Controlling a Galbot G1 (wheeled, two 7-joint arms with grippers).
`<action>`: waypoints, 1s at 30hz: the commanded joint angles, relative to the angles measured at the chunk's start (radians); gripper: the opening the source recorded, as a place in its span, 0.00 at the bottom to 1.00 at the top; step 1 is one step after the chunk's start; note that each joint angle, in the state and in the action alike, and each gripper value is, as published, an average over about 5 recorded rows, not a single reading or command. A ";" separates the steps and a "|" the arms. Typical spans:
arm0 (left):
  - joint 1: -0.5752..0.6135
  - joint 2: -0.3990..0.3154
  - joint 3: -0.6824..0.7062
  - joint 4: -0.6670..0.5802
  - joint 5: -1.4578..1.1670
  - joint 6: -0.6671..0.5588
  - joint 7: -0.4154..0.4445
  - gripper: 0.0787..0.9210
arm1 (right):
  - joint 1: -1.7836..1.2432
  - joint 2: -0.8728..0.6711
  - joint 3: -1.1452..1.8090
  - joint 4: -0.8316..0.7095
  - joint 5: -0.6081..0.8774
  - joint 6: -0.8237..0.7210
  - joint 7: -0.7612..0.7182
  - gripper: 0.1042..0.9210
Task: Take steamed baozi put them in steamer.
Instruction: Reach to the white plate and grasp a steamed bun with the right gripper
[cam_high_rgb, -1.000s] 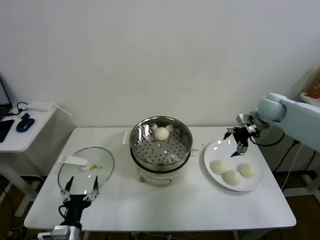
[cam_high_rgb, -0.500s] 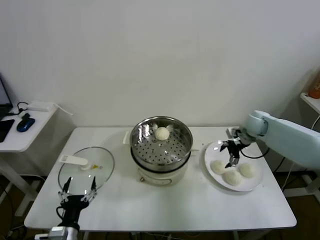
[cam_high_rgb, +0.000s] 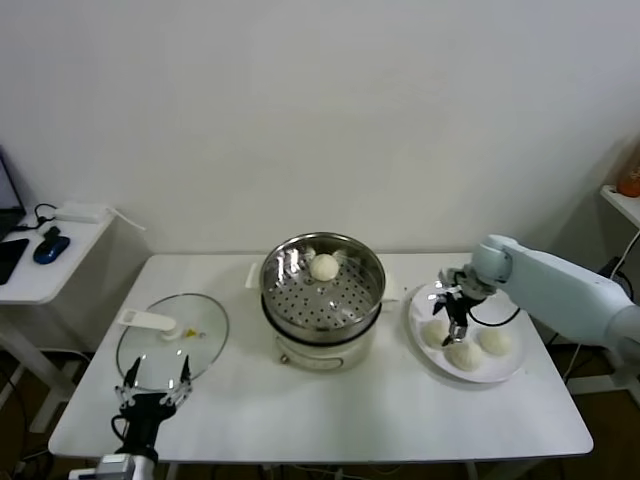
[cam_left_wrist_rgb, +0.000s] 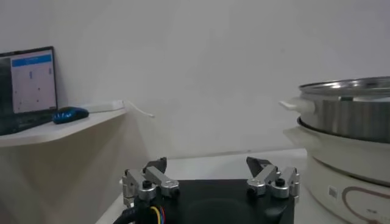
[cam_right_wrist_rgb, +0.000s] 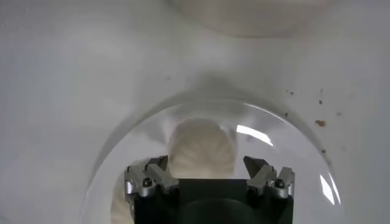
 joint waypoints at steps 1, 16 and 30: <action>0.000 -0.001 0.000 0.001 -0.002 0.001 0.000 0.88 | -0.022 0.021 0.012 -0.034 -0.009 0.000 0.000 0.88; 0.000 -0.003 0.001 0.000 0.001 0.004 -0.002 0.88 | -0.031 0.035 0.034 -0.058 -0.025 0.007 -0.015 0.77; -0.001 -0.004 -0.001 -0.005 0.001 0.007 -0.003 0.88 | 0.028 0.010 0.009 -0.026 0.017 0.006 -0.021 0.74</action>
